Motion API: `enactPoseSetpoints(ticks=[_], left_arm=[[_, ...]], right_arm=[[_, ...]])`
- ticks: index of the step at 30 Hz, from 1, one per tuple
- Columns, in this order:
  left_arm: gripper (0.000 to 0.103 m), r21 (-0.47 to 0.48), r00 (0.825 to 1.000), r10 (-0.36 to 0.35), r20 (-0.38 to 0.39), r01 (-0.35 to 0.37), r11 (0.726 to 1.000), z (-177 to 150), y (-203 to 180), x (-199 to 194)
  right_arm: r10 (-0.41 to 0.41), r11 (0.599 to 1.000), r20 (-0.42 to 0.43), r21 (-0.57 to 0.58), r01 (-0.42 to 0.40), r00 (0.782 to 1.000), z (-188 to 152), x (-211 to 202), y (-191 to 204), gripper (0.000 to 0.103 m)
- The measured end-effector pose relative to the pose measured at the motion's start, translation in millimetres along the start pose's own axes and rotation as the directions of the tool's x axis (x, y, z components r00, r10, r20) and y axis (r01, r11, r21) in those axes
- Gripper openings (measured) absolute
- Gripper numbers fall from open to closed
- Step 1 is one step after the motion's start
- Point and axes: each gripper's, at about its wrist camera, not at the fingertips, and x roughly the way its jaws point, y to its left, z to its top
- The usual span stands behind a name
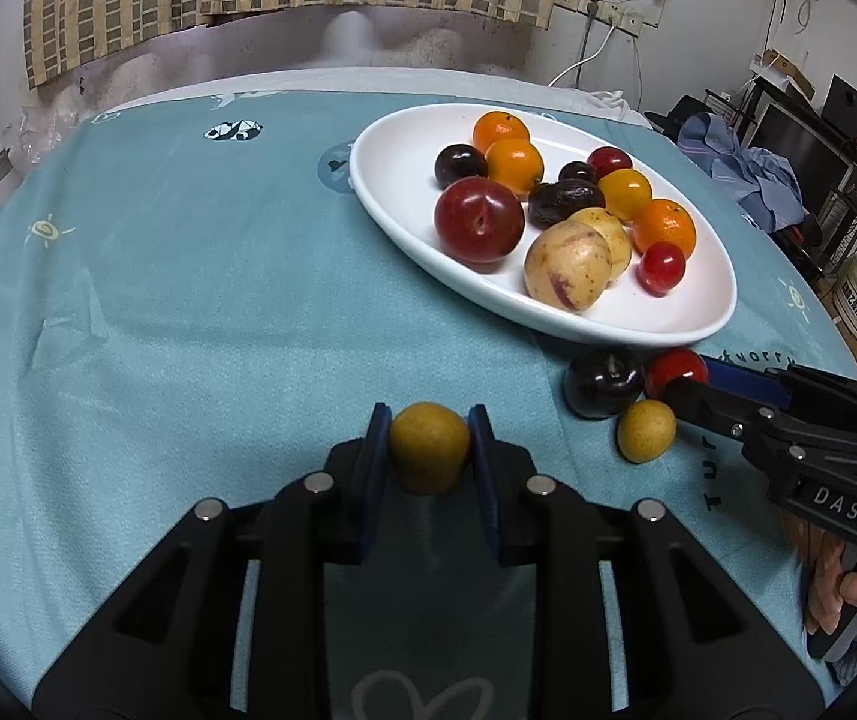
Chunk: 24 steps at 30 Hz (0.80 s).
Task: Organize fruits
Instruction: 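Grasp the small yellow pear with the left gripper while the right gripper grasps a red apple, then place the pear and red apple on the white plate and open both grippers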
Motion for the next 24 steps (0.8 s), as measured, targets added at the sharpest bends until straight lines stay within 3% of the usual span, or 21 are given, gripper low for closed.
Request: enactPoseSetpoints(ticks=[10, 13, 16, 20, 24], left_arm=[[0.027, 0.018, 0.999, -0.016, 0.029, 0.016, 1.000, -4, -6, -9], [0.027, 0.029, 0.998, -0.040, 0.054, 0.039, 0.999, -3, -13, -20], [0.027, 0.040, 0.993, -0.069, 0.093, 0.066, 0.997, 2, -21, -37], [0.027, 0.055, 0.985, -0.085, 0.149, 0.078, 0.995, 29, -32, -54], [0.027, 0.039, 0.984, -0.065, 0.166, 0.060, 0.997, 70, -31, -44]], right_arm=[[0.021, 1.000, 0.039, 0.017, -0.022, 0.999, -6, -18, -6, 0.029], [0.045, 0.999, 0.074, 0.027, -0.047, 0.996, -8, -38, -7, 0.029], [0.046, 0.998, 0.165, 0.031, -0.052, 0.985, -3, -71, -10, 0.029], [0.043, 0.997, 0.239, 0.049, -0.056, 0.970, 21, -95, -18, 0.029], [0.025, 0.998, 0.230, 0.049, -0.037, 0.973, 52, -85, -25, 0.029]])
